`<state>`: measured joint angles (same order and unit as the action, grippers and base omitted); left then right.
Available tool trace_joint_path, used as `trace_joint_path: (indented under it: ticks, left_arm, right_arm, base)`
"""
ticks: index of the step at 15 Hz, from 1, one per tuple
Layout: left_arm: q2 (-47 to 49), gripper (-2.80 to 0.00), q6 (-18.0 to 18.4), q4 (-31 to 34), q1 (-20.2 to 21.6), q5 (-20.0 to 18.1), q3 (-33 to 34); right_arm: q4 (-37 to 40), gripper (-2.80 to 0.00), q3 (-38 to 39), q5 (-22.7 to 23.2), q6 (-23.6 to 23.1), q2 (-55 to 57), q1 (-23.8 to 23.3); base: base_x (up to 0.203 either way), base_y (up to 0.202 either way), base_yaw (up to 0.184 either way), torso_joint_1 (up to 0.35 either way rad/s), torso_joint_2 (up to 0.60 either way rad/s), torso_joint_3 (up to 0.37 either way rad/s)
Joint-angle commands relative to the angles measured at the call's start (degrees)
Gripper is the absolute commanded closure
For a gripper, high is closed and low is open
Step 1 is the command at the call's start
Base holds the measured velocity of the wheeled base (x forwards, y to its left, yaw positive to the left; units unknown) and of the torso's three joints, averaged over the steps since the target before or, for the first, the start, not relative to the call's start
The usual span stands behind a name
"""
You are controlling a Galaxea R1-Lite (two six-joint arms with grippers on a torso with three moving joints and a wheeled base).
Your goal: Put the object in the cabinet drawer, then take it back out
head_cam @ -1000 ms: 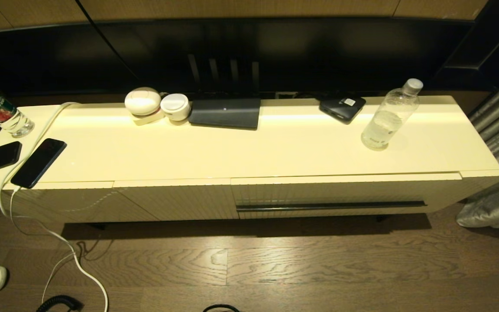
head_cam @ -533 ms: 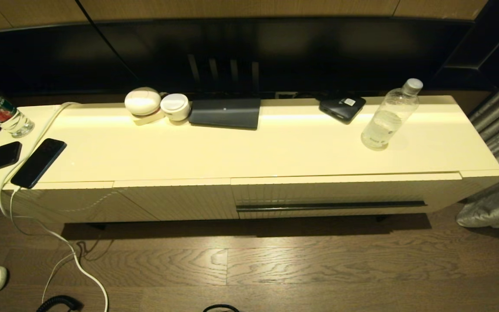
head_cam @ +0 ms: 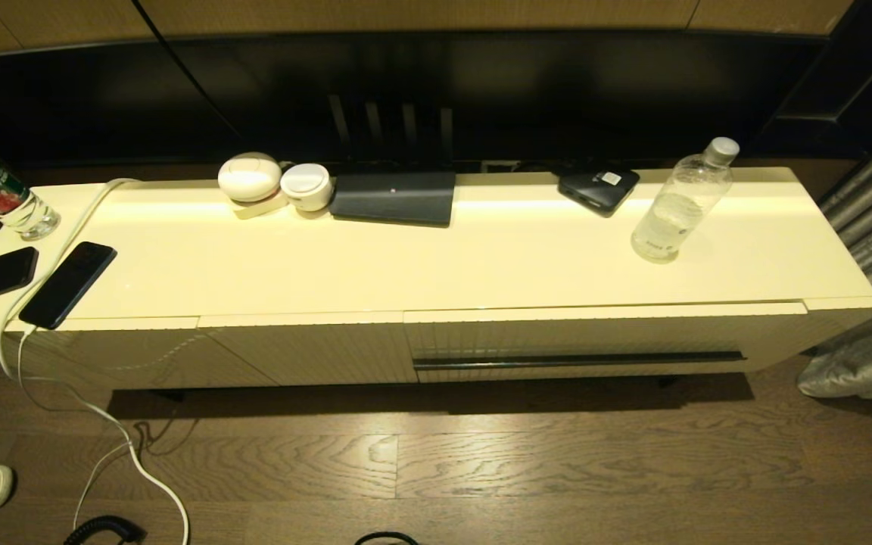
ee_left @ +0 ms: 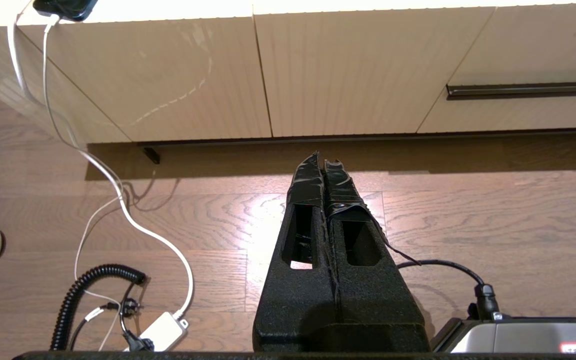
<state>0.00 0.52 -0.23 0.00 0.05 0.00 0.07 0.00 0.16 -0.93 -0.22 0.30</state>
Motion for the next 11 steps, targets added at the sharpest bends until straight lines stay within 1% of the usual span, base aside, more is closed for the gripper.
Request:
trace_joint_path:
  ticks: [1,11]
  left_arm:
    - [0.0,0.0,0.0,-0.04,0.0,0.03,0.17]
    - [0.0,0.0,0.0,-0.04,0.0,-0.05,0.09]
  right_arm:
    - [0.1,0.0,0.0,0.02,0.05,0.13,-0.04]
    - [0.01,0.0,0.0,0.02,0.05,0.13,0.05]
  base:
    - [0.0,0.0,0.0,0.0,0.0,0.0]
    - [0.0,0.0,0.0,0.0,0.0,0.0]
